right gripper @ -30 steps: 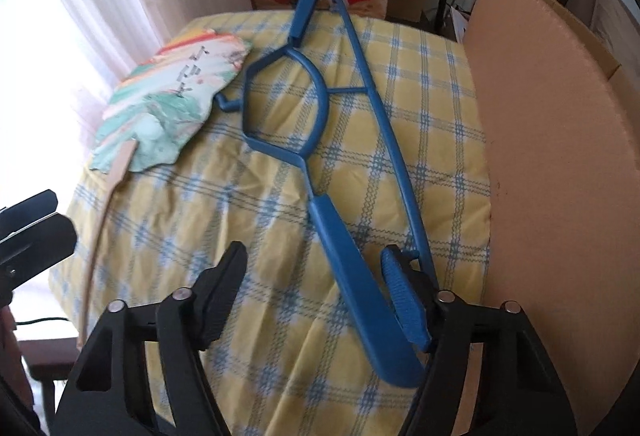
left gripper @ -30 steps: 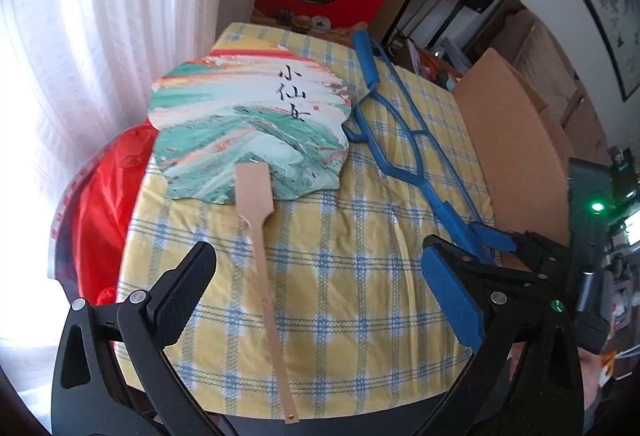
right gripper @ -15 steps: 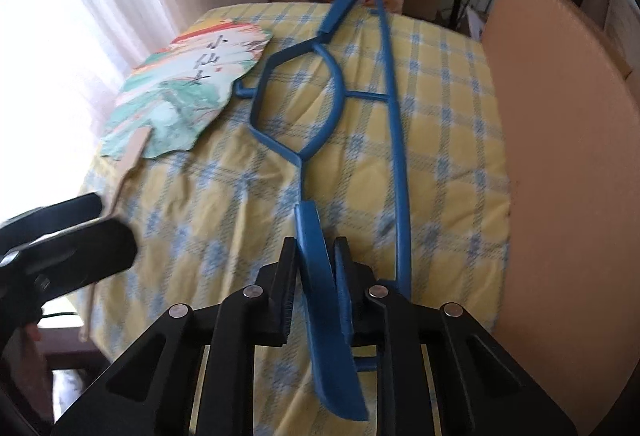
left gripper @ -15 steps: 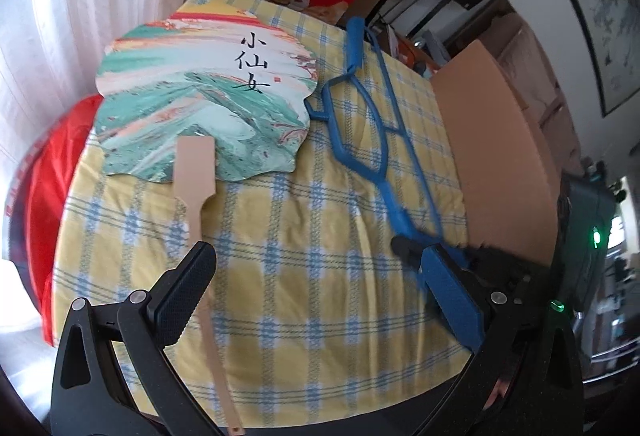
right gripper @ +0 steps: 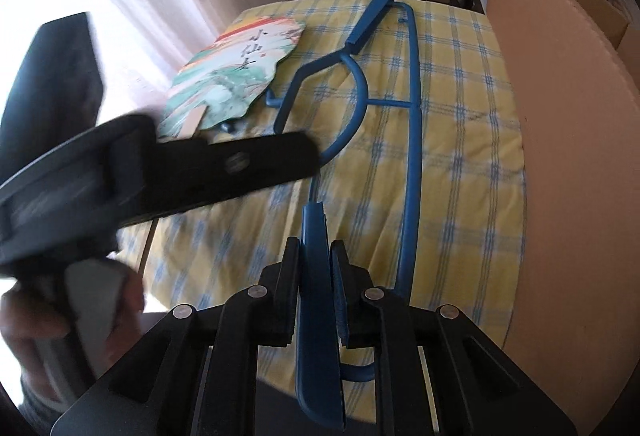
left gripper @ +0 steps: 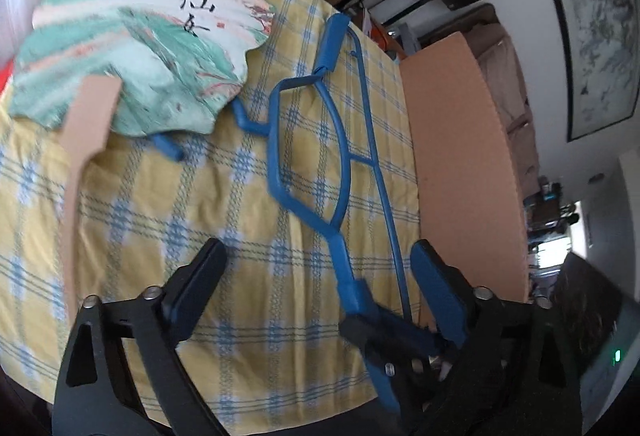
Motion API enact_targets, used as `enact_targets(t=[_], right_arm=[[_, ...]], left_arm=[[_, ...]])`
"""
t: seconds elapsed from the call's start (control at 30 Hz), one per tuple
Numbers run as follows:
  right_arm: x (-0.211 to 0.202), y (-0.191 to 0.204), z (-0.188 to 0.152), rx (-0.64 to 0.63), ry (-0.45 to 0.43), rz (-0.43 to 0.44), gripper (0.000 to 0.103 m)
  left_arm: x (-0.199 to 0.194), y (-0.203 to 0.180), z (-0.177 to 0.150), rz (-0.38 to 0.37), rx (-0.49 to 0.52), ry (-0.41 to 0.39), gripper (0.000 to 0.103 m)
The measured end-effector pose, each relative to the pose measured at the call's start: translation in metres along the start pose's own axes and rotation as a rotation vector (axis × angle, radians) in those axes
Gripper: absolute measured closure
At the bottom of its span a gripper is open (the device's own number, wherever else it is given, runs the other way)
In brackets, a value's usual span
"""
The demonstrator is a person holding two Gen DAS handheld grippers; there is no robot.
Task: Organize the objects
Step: 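Lift the blue hanger off the table with the right tool, then carry the hanger in the right tool over the cardboard box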
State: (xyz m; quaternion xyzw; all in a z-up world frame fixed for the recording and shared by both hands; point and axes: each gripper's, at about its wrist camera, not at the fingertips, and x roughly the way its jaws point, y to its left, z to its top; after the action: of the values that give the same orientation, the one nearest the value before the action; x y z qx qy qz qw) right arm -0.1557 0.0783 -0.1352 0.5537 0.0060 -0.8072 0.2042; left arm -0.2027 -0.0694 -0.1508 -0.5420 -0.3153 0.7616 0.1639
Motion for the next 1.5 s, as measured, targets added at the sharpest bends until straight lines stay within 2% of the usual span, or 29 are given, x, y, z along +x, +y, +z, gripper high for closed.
enact_targets(t=[0.03, 0.07, 0.13, 0.2, 0.23, 0.4, 0.67, 1.0, 1.3, 1.5], right_arm=[[-0.003, 0.002, -0.003, -0.008, 0.001, 0.003, 0.089], [-0.005, 0.003, -0.006, -0.013, 0.002, 0.008, 0.089], [-0.009, 0.006, -0.013, -0.022, 0.008, 0.017, 0.089], [-0.013, 0.008, -0.017, -0.028, 0.006, 0.024, 0.089], [-0.015, 0.009, -0.018, -0.033, 0.002, 0.021, 0.089], [-0.026, 0.005, -0.021, -0.028, -0.025, 0.011, 0.088], [-0.040, 0.012, -0.031, -0.047, -0.054, 0.027, 0.088], [-0.067, 0.013, -0.034, -0.054, -0.116, 0.045, 0.088], [-0.105, 0.010, -0.023, -0.080, -0.199, 0.032, 0.088], [-0.129, -0.003, -0.015, -0.080, -0.247, 0.006, 0.088]], left_arm=[[0.000, 0.000, -0.001, -0.001, -0.001, -0.007, 0.022], [0.000, 0.000, -0.001, 0.001, -0.003, 0.000, 0.031], [0.000, 0.000, -0.003, 0.012, 0.002, -0.001, 0.037], [0.000, -0.001, -0.004, 0.021, 0.004, 0.000, 0.050], [0.000, -0.001, -0.005, 0.035, 0.003, -0.002, 0.053], [-0.002, -0.002, -0.012, 0.065, 0.012, -0.017, 0.077], [-0.020, -0.016, -0.020, 0.037, 0.039, -0.073, 0.083], [-0.049, -0.037, -0.026, 0.005, 0.066, -0.134, 0.085], [-0.083, -0.078, -0.013, -0.043, 0.119, -0.192, 0.087], [-0.086, -0.118, -0.003, -0.043, 0.173, -0.224, 0.087]])
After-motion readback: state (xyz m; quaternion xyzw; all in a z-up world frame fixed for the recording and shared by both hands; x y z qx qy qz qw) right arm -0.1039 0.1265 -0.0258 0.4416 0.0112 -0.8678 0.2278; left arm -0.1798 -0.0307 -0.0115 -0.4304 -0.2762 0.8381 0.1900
